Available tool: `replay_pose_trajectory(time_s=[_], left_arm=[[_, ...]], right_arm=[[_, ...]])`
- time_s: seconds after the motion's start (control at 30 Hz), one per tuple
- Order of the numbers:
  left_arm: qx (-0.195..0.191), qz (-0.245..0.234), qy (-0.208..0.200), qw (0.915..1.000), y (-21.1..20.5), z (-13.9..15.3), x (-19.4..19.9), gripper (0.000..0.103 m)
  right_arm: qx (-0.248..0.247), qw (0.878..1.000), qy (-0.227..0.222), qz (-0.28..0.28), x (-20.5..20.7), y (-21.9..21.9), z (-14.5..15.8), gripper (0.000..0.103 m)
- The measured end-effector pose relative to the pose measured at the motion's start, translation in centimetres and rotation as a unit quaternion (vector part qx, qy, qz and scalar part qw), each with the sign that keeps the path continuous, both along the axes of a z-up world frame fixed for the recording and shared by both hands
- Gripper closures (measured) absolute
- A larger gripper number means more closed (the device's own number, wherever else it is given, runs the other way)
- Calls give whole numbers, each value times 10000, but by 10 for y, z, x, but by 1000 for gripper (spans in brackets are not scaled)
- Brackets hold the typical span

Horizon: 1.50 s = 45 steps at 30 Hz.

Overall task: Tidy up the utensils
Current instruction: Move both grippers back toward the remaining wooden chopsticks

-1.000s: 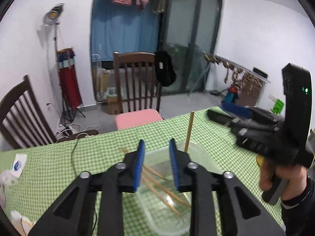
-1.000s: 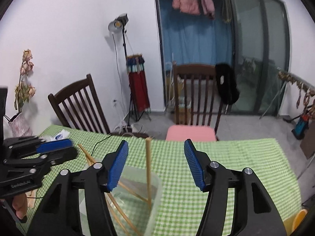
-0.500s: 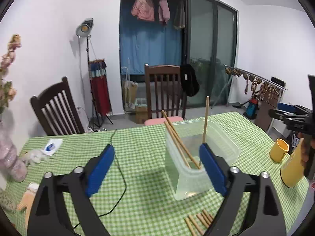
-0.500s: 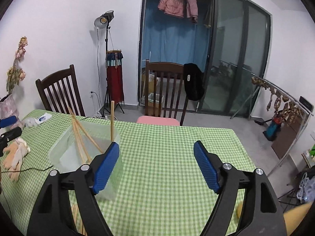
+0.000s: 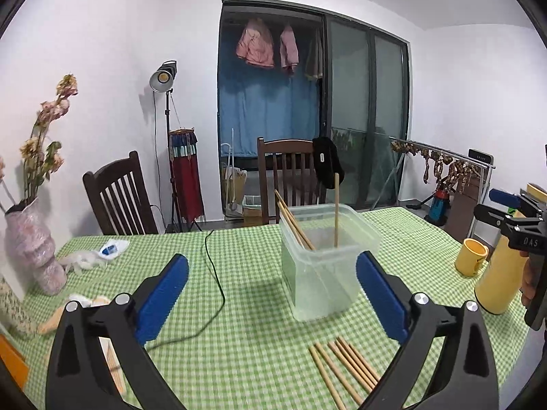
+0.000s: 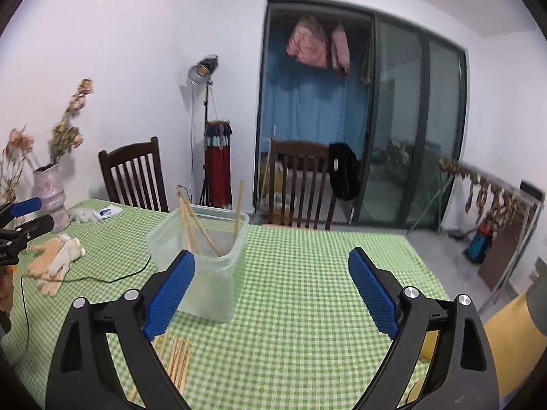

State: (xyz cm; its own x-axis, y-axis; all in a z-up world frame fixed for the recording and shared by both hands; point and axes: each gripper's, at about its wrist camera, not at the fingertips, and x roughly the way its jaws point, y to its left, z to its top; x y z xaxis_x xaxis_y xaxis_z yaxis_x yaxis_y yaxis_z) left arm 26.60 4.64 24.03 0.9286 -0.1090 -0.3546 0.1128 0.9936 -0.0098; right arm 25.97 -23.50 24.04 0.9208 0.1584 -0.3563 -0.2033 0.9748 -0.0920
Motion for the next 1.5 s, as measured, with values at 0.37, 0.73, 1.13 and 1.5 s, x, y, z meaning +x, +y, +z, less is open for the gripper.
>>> replay_pose_trajectory(time_s=[0.37, 0.73, 1.13, 1.5], left_arm=[[95, 224, -86, 9997, -30, -50, -76, 8], [-201, 233, 222, 9993, -30, -133, -124, 8], [-170, 140, 1049, 9942, -20, -208, -170, 8], [-61, 82, 1527, 9882, -32, -224, -157, 8]], right_arm=[[-159, 9984, -531, -137, -84, 19, -51, 8], [433, 9986, 301, 25, -121, 17, -121, 8], [508, 9940, 966, 62, -172, 26, -185, 8], [153, 9925, 1211, 11, -169, 30, -201, 23]])
